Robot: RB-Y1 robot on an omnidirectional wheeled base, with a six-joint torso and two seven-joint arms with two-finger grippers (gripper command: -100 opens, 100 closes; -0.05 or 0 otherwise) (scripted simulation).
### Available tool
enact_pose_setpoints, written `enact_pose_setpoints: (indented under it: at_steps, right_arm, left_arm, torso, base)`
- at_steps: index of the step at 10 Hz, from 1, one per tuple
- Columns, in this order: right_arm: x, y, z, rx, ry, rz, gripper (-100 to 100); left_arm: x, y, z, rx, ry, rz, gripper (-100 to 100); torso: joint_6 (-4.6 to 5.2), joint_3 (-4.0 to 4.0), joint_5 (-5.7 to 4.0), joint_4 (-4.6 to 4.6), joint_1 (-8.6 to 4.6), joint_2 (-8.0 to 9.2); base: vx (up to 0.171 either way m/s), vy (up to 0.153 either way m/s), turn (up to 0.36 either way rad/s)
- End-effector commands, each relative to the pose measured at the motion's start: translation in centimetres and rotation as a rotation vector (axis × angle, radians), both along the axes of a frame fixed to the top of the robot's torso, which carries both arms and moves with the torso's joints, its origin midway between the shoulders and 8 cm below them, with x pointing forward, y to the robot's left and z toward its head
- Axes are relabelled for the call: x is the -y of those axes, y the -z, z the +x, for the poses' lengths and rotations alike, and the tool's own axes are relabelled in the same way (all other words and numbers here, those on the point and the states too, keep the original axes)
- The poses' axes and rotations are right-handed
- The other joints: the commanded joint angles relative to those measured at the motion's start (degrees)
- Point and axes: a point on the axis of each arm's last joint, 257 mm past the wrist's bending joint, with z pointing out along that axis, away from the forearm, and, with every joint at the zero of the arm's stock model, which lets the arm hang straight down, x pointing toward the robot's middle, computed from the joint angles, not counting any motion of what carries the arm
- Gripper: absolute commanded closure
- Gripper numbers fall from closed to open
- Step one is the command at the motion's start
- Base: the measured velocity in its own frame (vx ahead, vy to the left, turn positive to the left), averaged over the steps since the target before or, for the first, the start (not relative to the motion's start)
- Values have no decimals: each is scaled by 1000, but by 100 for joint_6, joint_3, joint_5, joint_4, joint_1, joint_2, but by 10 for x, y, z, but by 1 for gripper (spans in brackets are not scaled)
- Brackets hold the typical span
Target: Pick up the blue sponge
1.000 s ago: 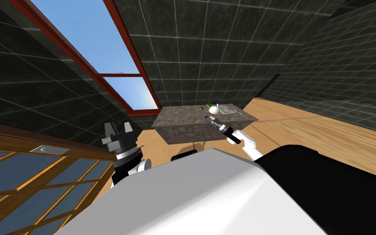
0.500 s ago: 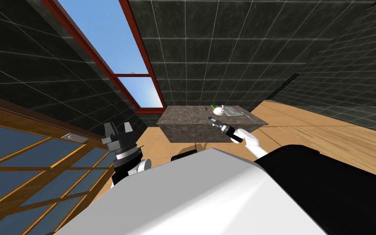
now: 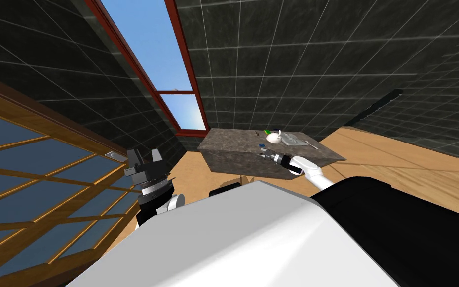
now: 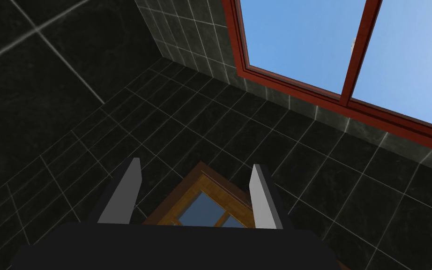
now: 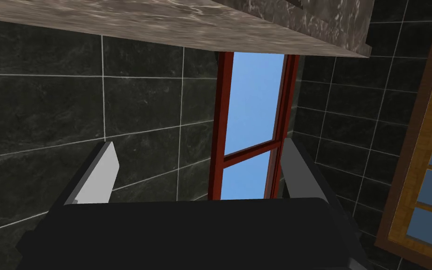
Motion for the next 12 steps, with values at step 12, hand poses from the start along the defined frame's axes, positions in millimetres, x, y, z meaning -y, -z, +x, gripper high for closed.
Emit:
enact_pose_setpoints:
  at_steps: [12]
  right_arm:
    - [170,74,-103,-465,-91,-496,-100]
  left_arm:
    - [0,0,0,0,0,0,0]
  torso:
    - [10,-3,-1,-1,-3,-5]
  base:
    - [1,1,206]
